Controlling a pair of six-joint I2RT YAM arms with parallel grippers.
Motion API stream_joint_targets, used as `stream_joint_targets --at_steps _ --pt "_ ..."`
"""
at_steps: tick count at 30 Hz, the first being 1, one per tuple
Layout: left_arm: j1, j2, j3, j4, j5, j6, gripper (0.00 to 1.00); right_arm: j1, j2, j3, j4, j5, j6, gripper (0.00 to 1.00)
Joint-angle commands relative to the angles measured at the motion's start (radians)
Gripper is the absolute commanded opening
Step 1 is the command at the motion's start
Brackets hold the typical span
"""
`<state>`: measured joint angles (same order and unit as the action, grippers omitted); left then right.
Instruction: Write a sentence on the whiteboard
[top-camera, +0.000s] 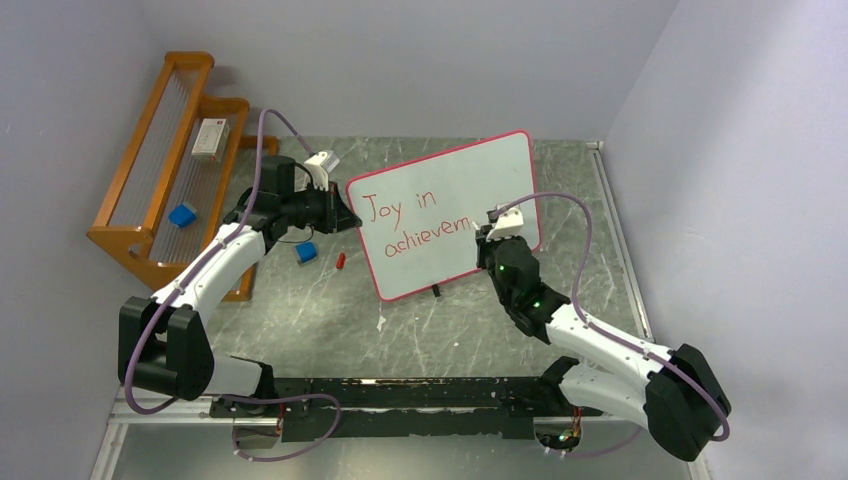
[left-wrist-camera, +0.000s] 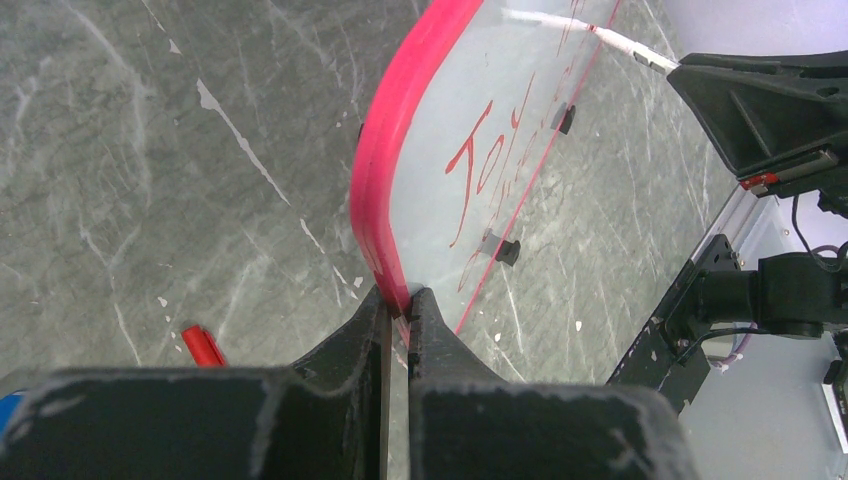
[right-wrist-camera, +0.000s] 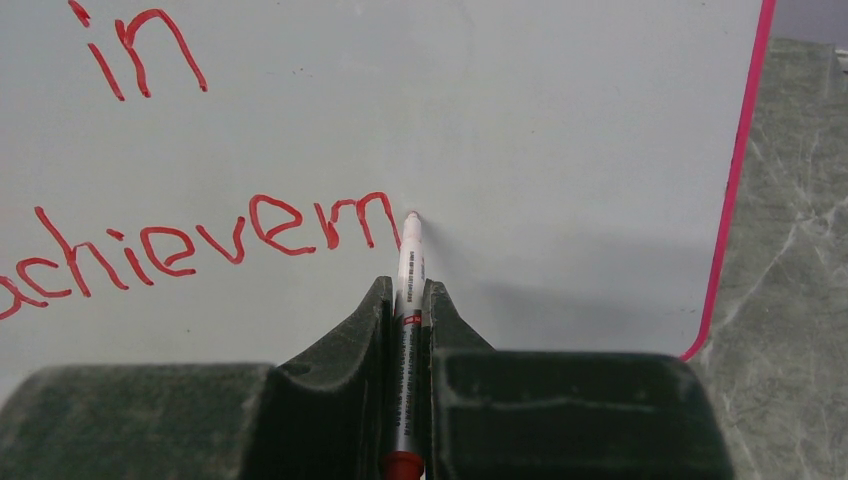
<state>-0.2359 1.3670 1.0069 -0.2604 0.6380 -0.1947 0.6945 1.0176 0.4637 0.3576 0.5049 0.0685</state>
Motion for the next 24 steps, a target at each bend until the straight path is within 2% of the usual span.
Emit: stream_joint_targets --at_steps 1,24 --pt "0.024 0.003 0.001 0.002 -0.096 0.049 0.05 -0.016 0.019 0.001 0.044 -0.012 0.008 0.00" --pt "0.024 0.004 0.002 0.001 -0.092 0.050 0.05 -0.030 0.026 0.008 0.073 0.052 0.001 0.00"
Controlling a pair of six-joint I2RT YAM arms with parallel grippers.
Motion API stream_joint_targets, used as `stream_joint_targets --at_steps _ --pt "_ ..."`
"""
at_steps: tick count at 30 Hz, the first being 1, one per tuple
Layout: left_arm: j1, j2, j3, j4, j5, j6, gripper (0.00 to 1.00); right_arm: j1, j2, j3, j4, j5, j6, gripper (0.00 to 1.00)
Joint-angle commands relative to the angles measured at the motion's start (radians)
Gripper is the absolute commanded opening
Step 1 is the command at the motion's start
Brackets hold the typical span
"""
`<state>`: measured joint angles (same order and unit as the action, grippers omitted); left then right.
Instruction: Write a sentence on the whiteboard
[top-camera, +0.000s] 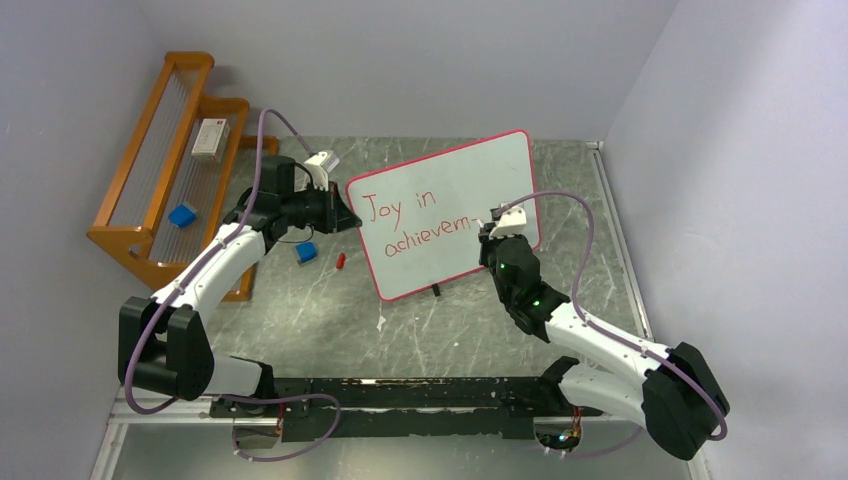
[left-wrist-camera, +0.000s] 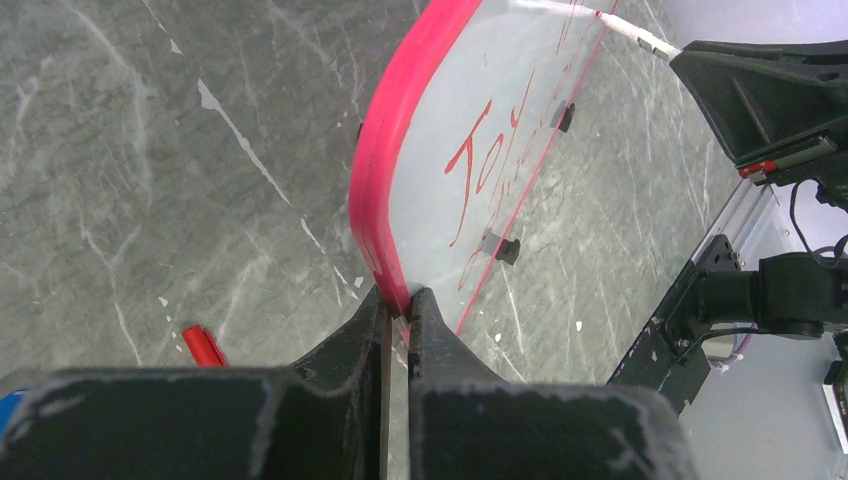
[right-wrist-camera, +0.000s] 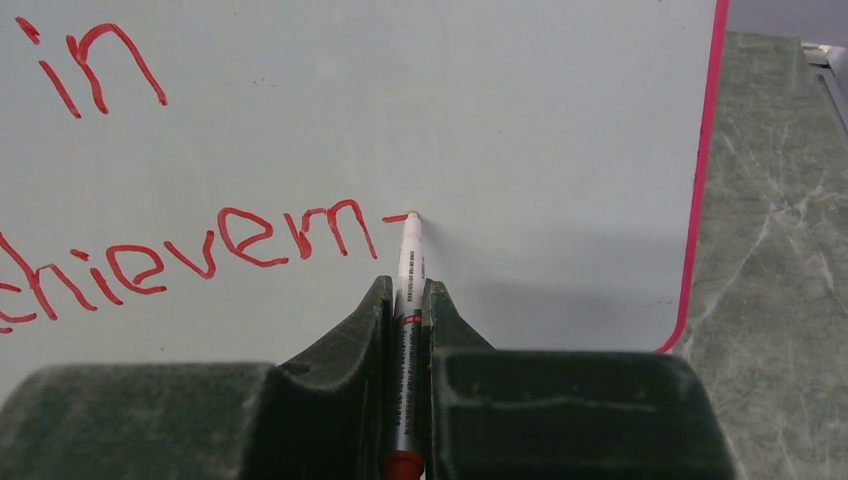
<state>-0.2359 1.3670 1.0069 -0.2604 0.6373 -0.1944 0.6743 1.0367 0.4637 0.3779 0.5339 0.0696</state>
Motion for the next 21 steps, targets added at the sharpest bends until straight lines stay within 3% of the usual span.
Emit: stream_joint_targets --at_steps 1,21 --pt "0.024 0.004 0.001 0.002 -0.091 0.049 0.05 -0.010 0.010 0.010 0.056 0.024 -0.002 0.00" --pt "0.024 0.004 0.001 0.001 -0.093 0.049 0.05 -0.010 0.020 0.022 0.096 -0.050 -0.026 0.00"
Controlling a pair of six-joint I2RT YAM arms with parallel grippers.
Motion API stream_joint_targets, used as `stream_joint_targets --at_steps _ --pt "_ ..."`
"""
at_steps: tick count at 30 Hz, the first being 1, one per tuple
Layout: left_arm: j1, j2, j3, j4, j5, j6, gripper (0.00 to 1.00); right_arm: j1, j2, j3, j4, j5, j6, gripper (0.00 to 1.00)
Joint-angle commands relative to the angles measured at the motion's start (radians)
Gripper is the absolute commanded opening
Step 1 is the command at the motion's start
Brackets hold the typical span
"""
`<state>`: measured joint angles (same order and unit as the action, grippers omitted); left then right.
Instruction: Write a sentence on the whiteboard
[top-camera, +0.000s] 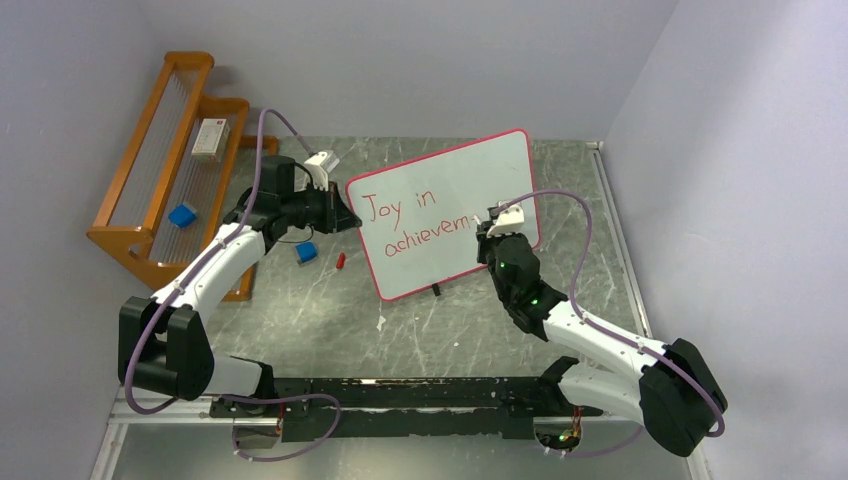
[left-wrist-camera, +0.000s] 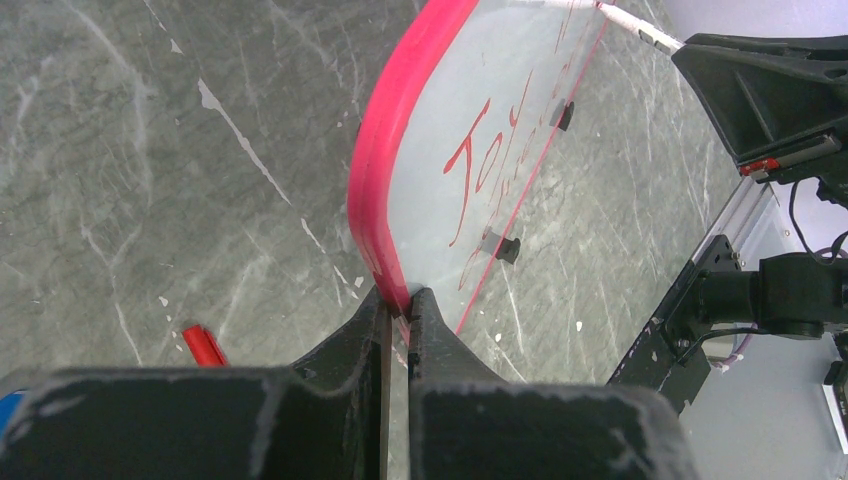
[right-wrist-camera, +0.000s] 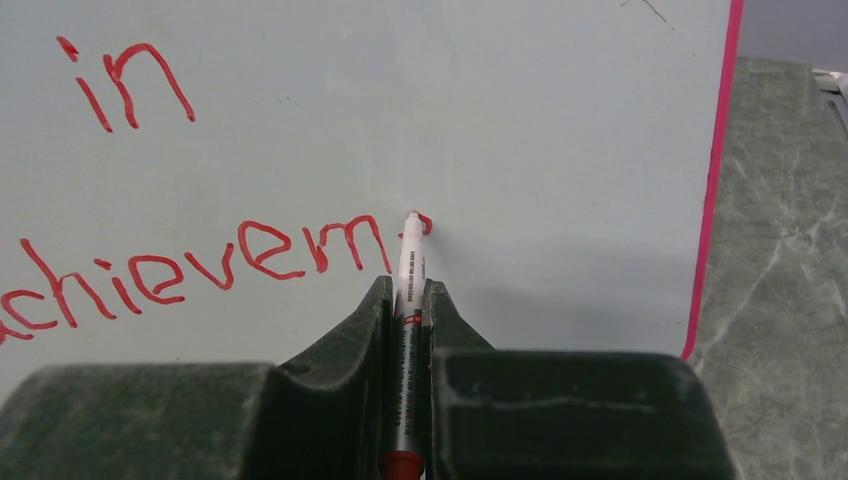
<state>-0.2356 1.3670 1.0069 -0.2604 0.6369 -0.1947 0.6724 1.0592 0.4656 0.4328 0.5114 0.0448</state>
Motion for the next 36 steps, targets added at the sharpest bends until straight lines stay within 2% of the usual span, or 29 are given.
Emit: stream_joint_targets --at_steps 1,25,36 --pt "0.024 0.004 0.001 0.001 -0.092 0.050 0.05 -0.009 0.000 0.022 0.038 -0.029 -0.002 0.00" --pt "0.024 0.003 0.002 0.001 -0.097 0.049 0.05 -0.008 -0.027 0.002 -0.121 -0.040 0.077 0.00" --pt "0.024 0.005 0.002 0.000 -0.096 0.048 0.05 -0.009 -0.024 -0.002 -0.137 0.014 0.072 0.00"
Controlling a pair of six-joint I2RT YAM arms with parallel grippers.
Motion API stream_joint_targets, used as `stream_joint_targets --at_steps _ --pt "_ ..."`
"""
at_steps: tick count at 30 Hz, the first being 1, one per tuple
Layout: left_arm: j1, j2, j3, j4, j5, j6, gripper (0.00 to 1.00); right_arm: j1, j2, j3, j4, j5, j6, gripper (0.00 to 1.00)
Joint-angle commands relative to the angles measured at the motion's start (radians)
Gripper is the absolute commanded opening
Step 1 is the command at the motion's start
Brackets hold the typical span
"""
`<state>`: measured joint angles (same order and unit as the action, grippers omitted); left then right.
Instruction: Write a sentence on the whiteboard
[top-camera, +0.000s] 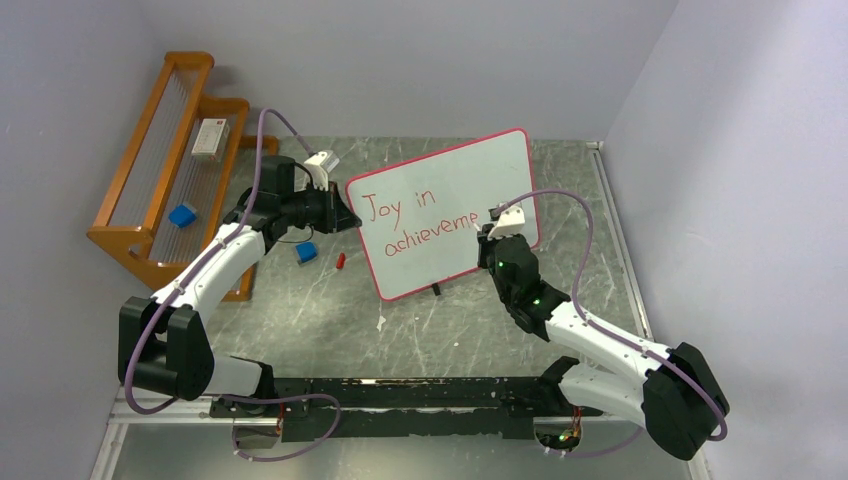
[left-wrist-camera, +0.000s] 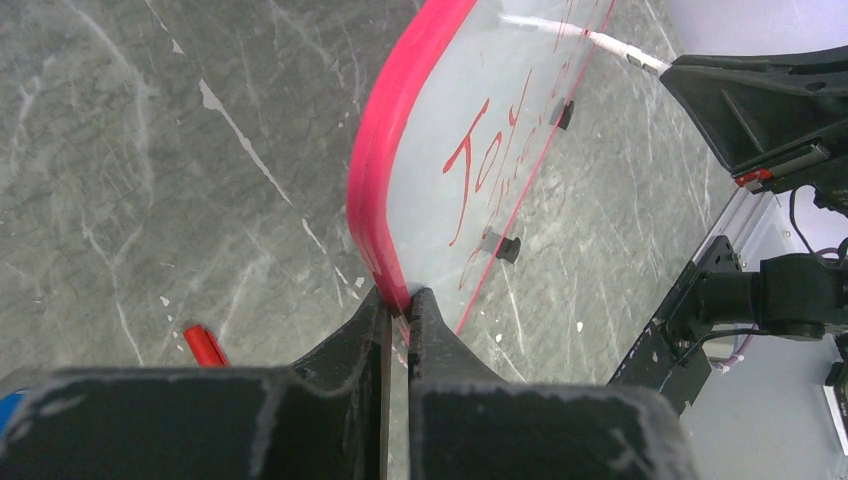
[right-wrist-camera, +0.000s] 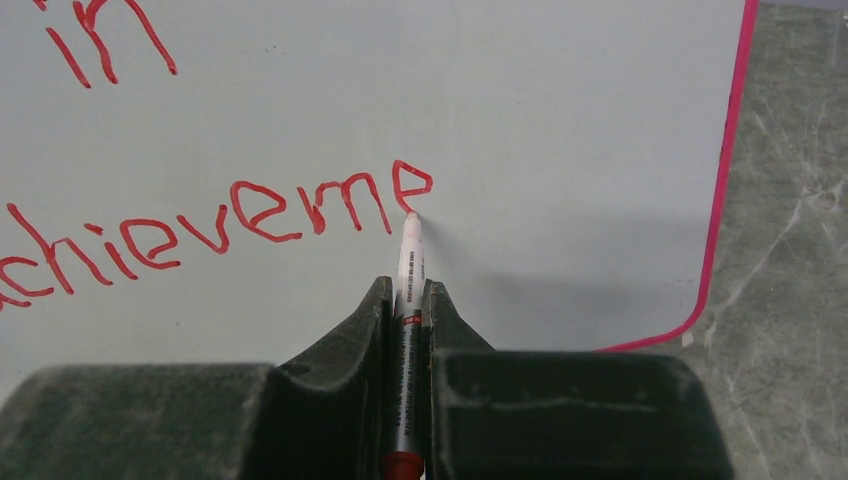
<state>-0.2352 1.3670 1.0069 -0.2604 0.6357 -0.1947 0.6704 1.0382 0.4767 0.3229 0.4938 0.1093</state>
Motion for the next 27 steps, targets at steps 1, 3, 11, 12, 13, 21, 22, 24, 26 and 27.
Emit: stream_joint_targets --at_steps 1,3,11,12,13,21,22,24,26,27 --pt "0.023 0.004 0.002 0.001 -0.096 0.048 0.05 -0.007 -0.004 -0.013 -0.029 0.032 0.009 0.00" --pt "0.023 0.003 0.002 0.000 -0.093 0.050 0.05 -0.007 -0.006 -0.015 -0.025 0.044 0.010 0.00" --pt "0.023 0.004 0.002 0.000 -0.093 0.050 0.05 -0.008 -0.004 -0.018 0.024 0.073 -0.004 0.00" --pt "0.023 0.004 0.002 0.000 -0.094 0.050 0.05 -0.007 -0.006 -0.019 0.031 0.072 -0.006 0.00" --pt "0.023 0.003 0.001 0.000 -0.095 0.050 0.05 -0.007 -0.013 -0.020 0.035 0.069 -0.007 0.00" --pt "0.023 0.005 0.002 -0.002 -0.097 0.050 0.05 -0.010 -0.069 -0.024 0.044 0.069 -0.019 0.00" --pt "0.023 0.005 0.002 -0.002 -0.099 0.050 0.05 -0.013 -0.067 -0.022 0.046 0.070 -0.020 0.00" --pt "0.023 0.003 0.002 -0.002 -0.099 0.049 0.05 -0.020 -0.062 -0.017 0.054 0.058 -0.022 0.00" --pt "0.023 0.004 0.001 -0.002 -0.097 0.049 0.05 -0.027 -0.051 -0.009 0.062 0.040 -0.022 0.00" --pt "0.023 0.005 0.002 -0.002 -0.096 0.050 0.05 -0.030 -0.041 -0.005 0.068 0.033 -0.023 0.00"
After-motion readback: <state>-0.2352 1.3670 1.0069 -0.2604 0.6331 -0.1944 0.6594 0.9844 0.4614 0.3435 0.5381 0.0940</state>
